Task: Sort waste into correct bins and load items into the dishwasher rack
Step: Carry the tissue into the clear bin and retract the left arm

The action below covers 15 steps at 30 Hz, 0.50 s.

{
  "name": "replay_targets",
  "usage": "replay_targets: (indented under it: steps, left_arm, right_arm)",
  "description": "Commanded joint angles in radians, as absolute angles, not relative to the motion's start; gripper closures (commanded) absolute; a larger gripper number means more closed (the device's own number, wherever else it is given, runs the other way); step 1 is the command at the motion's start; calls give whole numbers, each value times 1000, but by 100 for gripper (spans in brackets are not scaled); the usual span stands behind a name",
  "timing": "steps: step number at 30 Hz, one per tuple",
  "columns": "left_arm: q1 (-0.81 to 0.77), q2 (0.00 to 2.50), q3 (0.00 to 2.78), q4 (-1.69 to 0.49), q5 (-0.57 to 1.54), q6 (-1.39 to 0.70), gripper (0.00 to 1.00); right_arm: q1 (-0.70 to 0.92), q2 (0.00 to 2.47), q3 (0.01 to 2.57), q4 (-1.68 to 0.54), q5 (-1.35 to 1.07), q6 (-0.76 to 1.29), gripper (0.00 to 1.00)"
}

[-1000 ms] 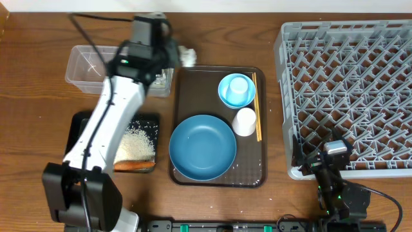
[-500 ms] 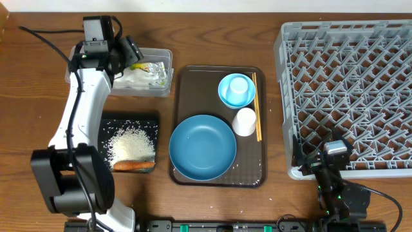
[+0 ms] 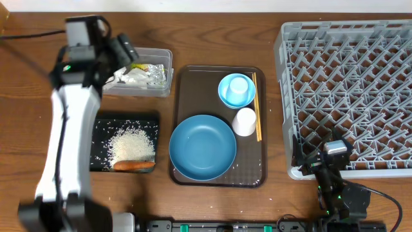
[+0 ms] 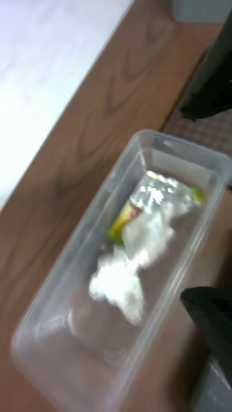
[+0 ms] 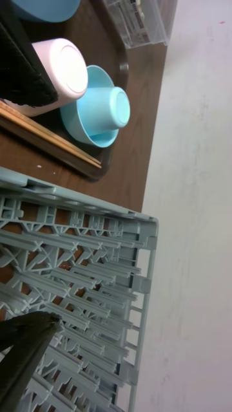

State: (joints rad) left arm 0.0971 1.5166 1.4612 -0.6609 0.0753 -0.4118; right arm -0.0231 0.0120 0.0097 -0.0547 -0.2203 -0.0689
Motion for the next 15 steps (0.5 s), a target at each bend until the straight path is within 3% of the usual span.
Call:
replay_targets:
  steps: [1,2,3,8,15]
  left_arm:
    - [171,1444,1476,-755,-94,-547,14]
    - [198,1429,1476,-796,-125,-582,13]
    - [231,1417,1476,-839,-149,-603,6]
    - [349,1399,1476,-973,-150,-604,5]
    - [400,1405,1476,-987,-150,-604,2]
  right_arm:
    - [-32,7,6,-55,-218,-57,1]
    - [-32,7,6,-55,-218,-57,1]
    - [-32,7,6,-55,-218,-57,1]
    - [-32,7,6,-55,-218,-57,1]
    - [-32,7,6,-55,-218,-57,1]
